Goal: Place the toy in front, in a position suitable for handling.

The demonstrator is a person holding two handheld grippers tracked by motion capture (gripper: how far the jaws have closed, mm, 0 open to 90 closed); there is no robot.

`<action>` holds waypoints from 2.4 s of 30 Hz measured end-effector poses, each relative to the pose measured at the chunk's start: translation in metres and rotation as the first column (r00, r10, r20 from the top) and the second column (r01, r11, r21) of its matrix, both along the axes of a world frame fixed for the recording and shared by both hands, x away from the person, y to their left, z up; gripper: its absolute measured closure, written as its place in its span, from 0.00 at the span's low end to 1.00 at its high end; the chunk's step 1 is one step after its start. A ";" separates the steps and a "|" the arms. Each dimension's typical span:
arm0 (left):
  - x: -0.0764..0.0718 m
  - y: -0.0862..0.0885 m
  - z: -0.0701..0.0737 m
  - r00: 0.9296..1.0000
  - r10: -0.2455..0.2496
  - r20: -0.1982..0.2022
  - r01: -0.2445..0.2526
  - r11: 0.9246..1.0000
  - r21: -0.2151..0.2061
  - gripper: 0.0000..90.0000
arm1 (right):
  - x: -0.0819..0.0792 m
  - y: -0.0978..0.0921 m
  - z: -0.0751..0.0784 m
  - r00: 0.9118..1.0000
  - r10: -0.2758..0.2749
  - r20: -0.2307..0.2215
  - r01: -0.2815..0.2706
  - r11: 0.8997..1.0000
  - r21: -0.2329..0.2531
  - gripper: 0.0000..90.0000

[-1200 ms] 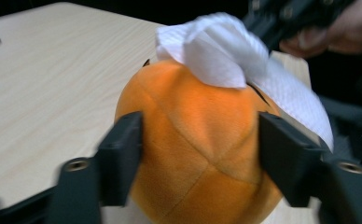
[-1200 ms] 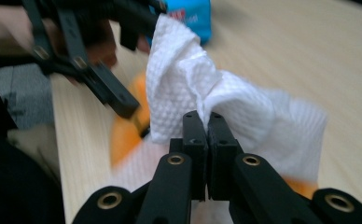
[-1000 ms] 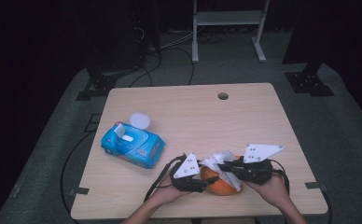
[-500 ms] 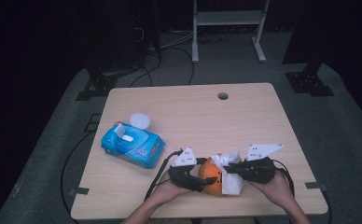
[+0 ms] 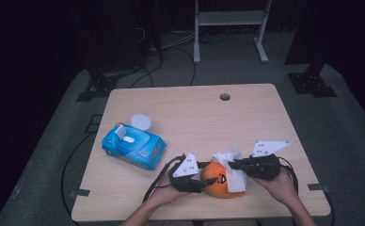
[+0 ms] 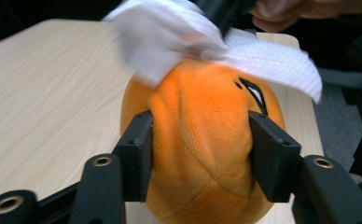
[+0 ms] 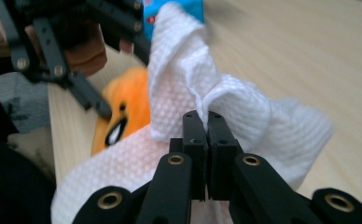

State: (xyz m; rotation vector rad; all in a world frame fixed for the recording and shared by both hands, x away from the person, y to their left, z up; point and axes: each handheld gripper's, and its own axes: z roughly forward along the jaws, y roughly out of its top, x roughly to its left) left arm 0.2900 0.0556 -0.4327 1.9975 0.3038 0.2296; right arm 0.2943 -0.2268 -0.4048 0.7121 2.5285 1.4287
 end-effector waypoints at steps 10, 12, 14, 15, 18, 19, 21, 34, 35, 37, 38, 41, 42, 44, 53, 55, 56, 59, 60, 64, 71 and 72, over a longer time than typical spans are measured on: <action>0.001 -0.003 0.003 0.996 0.004 -0.093 -0.005 1.000 -0.006 0.40 | -0.016 0.023 0.004 0.997 0.071 0.019 -0.071 0.997 -0.029 0.97; -0.003 -0.006 0.004 0.999 -0.006 -0.049 0.006 1.000 -0.004 0.45 | -0.019 0.030 0.010 0.995 0.090 0.039 -0.090 0.996 0.004 0.97; -0.008 -0.008 0.006 1.000 -0.021 0.005 0.021 1.000 0.016 0.48 | -0.020 0.038 0.013 0.993 0.100 0.066 -0.100 0.995 -0.011 0.97; -0.009 -0.008 0.006 1.000 -0.019 0.020 0.019 0.999 0.027 0.49 | -0.020 0.039 0.013 0.992 0.103 0.068 -0.102 0.995 -0.021 0.97; -0.007 -0.004 0.003 1.000 -0.012 0.018 0.012 1.000 0.022 0.51 | -0.013 0.031 0.008 0.995 0.083 0.047 -0.083 0.996 -0.014 0.97; -0.006 -0.003 0.003 1.000 -0.011 0.015 0.011 1.000 0.021 0.51 | -0.009 0.023 0.006 0.998 0.055 0.041 -0.054 0.998 -0.014 0.97; -0.006 -0.003 0.003 1.000 -0.013 0.018 0.013 1.000 0.017 0.52 | -0.005 0.011 0.003 0.999 0.014 0.029 -0.014 1.000 -0.015 0.97; -0.008 -0.007 0.007 0.999 -0.006 0.033 0.006 1.000 -0.011 0.31 | -0.006 0.015 0.003 0.999 0.020 0.035 -0.020 1.000 -0.004 0.97; -0.006 -0.006 0.007 1.000 0.002 0.014 -0.002 1.000 -0.013 0.24 | -0.005 0.013 0.002 0.999 0.009 0.036 -0.009 1.000 -0.007 0.97; -0.004 -0.006 0.004 1.000 -0.011 -0.017 0.011 1.000 -0.008 0.25 | -0.001 0.008 0.001 0.999 -0.015 0.035 0.015 1.000 -0.003 0.97; -0.004 -0.007 0.003 1.000 -0.011 -0.013 0.011 1.000 -0.006 0.33 | 0.000 0.007 0.001 0.999 -0.027 0.034 0.027 1.000 -0.004 0.97; -0.006 -0.011 0.002 1.000 0.004 -0.001 -0.004 1.000 0.004 0.45 | -0.001 0.011 0.004 0.998 -0.032 0.052 0.032 0.999 0.013 0.97; -0.006 -0.011 0.003 1.000 0.006 -0.001 -0.006 1.000 -0.002 0.48 | -0.005 0.014 0.009 0.998 -0.012 0.061 0.011 1.000 0.026 0.97; -0.007 -0.013 0.003 1.000 0.008 0.006 -0.008 1.000 -0.008 0.50 | -0.010 0.021 0.013 0.997 0.032 0.066 -0.036 0.998 0.061 0.97; 0.001 -0.002 -0.002 1.000 0.023 -0.008 -0.023 1.000 0.018 0.52 | 0.004 0.001 0.000 0.999 -0.049 0.021 0.049 0.999 -0.018 0.97; 0.004 -0.003 0.000 0.998 0.052 -0.043 -0.052 0.999 0.005 0.40 | 0.002 -0.001 -0.003 0.999 -0.048 0.005 0.048 0.999 -0.006 0.97; 0.005 -0.004 0.000 0.996 0.055 -0.069 -0.055 0.998 0.003 0.32 | 0.000 0.002 -0.004 0.999 -0.039 0.010 0.039 0.999 -0.012 0.97; 0.005 -0.004 0.000 0.993 0.033 -0.115 -0.035 0.999 -0.018 0.29 | -0.008 0.012 0.000 0.999 0.037 0.030 -0.037 0.999 -0.007 0.97; 0.004 -0.004 0.000 0.995 0.027 -0.099 -0.028 1.000 -0.007 0.35 | -0.010 0.015 0.001 0.998 0.052 0.036 -0.051 0.998 -0.023 0.97; -0.001 -0.005 0.001 0.999 0.026 -0.044 -0.025 1.000 0.014 0.48 | -0.009 0.011 0.005 0.997 0.078 0.026 -0.077 0.996 -0.037 0.90; -0.002 -0.006 0.001 1.000 0.011 -0.020 -0.011 1.000 0.012 0.50 | -0.007 0.001 0.011 0.998 0.020 0.054 -0.020 1.000 0.003 0.67; -0.003 -0.007 0.001 1.000 0.004 -0.008 -0.003 1.000 0.013 0.50 | -0.006 0.003 0.011 0.998 0.016 0.056 -0.016 1.000 0.009 0.65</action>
